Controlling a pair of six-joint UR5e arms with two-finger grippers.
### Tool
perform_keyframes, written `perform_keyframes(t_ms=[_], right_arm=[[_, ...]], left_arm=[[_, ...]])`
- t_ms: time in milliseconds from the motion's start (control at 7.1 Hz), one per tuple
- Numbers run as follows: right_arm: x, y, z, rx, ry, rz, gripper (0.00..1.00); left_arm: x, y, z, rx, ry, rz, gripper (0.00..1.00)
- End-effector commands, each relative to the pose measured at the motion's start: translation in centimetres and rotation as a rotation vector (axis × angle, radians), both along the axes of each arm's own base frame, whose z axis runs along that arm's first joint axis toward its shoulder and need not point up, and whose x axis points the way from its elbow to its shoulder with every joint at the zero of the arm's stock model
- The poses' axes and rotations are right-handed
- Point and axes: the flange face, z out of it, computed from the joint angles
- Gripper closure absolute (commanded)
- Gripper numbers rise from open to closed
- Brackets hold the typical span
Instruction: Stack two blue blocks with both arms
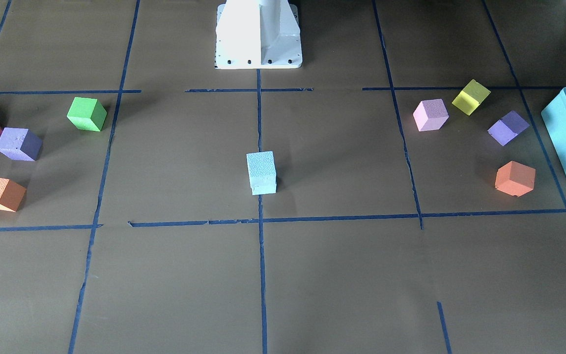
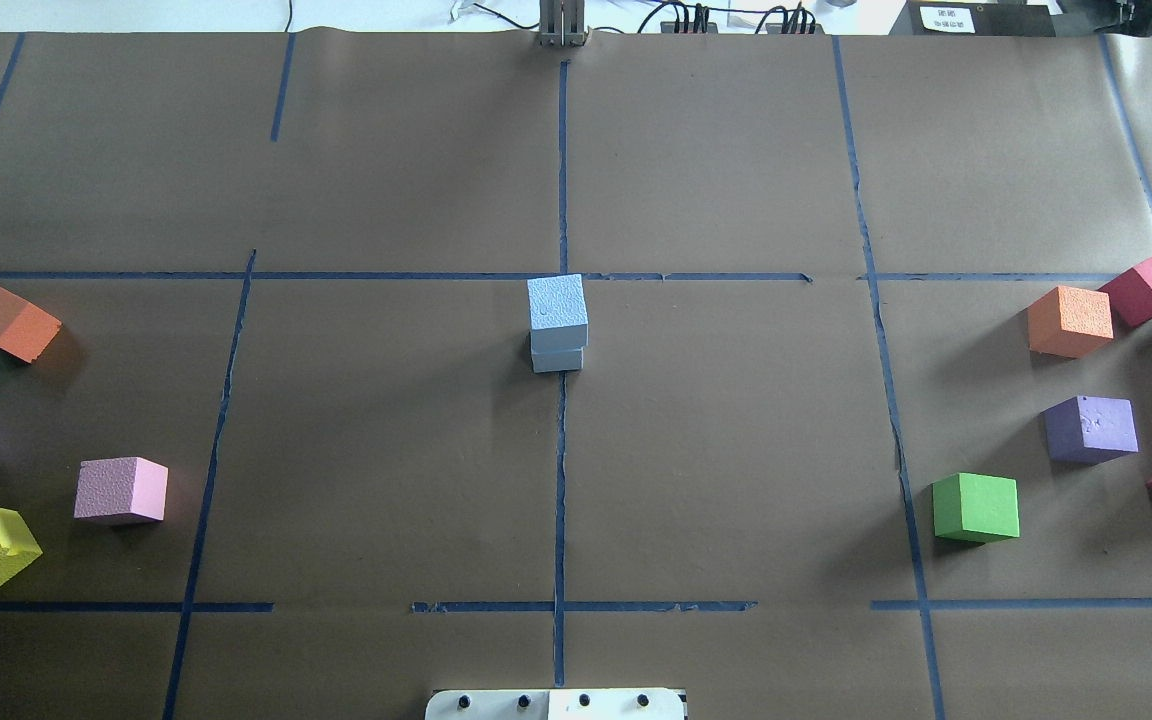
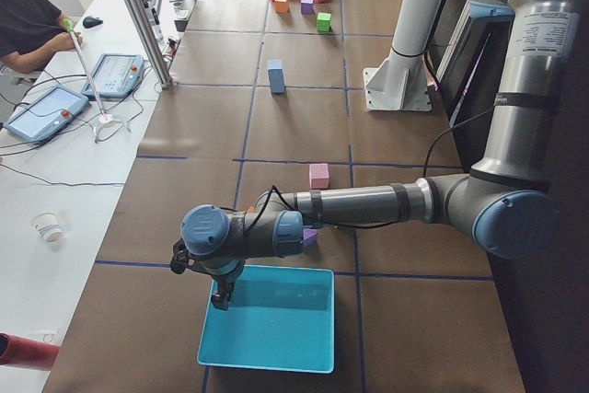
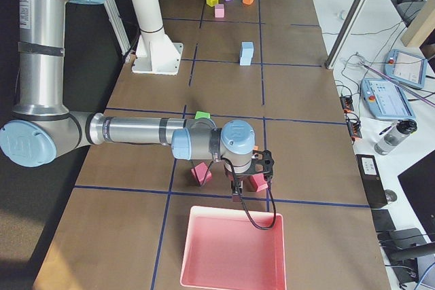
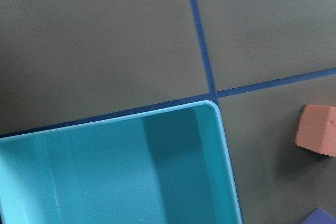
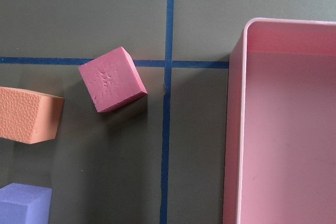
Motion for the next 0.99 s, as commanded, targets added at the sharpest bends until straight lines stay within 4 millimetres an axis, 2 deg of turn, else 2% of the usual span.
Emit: perform_keyframes(t_ms=[0, 141, 423, 563, 845], right_arm=[[0.0, -0.3, -0.1, 0.002, 0.000, 0.000, 0.00], [0.0, -0.3, -0.1, 0.002, 0.000, 0.000, 0.00], [0.0, -0.3, -0.1, 0.002, 0.000, 0.000, 0.00], [0.0, -0.3, -0.1, 0.002, 0.000, 0.000, 0.00], [0.0, -0.2, 0.1, -0.001, 0.000, -0.001, 0.00]], left_arm=[[-0.5, 0.3, 0.1, -0.006, -0.051, -0.016, 0.00], [-0.9, 0.3, -0.9, 0.012, -0.111, -0.016, 0.00], [-0.9, 0.6, -3.9, -0.014, -0.113, -0.013, 0.00], [-0.7, 1.8, -4.1, -0.016, -0.108, -0.012, 0.00], [-0.5, 2.6, -4.3, -0.010, -0.099, -0.013, 0.00]])
